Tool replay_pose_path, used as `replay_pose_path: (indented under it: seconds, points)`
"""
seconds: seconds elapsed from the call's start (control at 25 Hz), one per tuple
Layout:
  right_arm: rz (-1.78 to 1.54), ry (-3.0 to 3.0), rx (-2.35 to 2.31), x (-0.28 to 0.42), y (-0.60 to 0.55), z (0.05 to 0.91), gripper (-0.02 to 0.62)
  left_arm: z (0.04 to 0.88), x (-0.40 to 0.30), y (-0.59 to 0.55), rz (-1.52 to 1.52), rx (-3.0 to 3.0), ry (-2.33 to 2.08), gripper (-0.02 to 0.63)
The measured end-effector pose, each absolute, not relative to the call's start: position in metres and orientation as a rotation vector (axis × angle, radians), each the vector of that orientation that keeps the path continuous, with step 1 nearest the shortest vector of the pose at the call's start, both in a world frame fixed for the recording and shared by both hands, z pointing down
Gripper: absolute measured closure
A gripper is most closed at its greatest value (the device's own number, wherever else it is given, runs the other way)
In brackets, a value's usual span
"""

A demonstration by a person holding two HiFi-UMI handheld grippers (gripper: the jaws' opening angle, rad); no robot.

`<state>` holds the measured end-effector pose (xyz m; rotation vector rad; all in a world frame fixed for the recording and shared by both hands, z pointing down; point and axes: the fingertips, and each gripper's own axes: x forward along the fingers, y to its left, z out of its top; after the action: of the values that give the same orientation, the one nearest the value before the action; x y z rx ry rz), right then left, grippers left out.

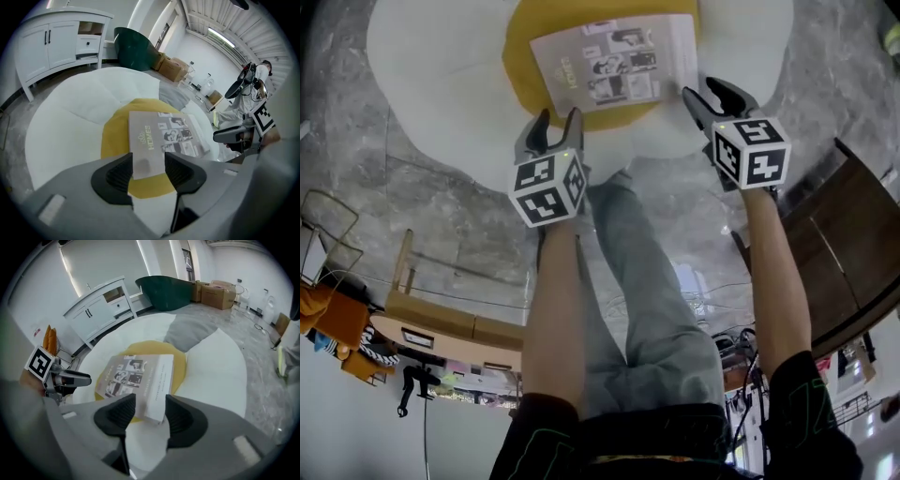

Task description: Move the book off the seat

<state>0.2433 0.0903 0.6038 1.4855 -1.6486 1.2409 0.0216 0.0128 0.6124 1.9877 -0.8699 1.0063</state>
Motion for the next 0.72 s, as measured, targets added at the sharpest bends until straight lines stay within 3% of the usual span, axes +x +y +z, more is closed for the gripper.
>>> replay_pose_path:
  seconds: [0.32,0.72]
  points:
    - [1.249,-1.667,1.478,0.252,0.084,0.632,0.388,0.644,0.028,0.021,1.033,1.959,-0.821,0.358]
    - [1.313,-1.659,1.439,0.241,0.091,0.652,0.388,0.665,0.028,0.023,0.994,1.840,-0.831,0.376]
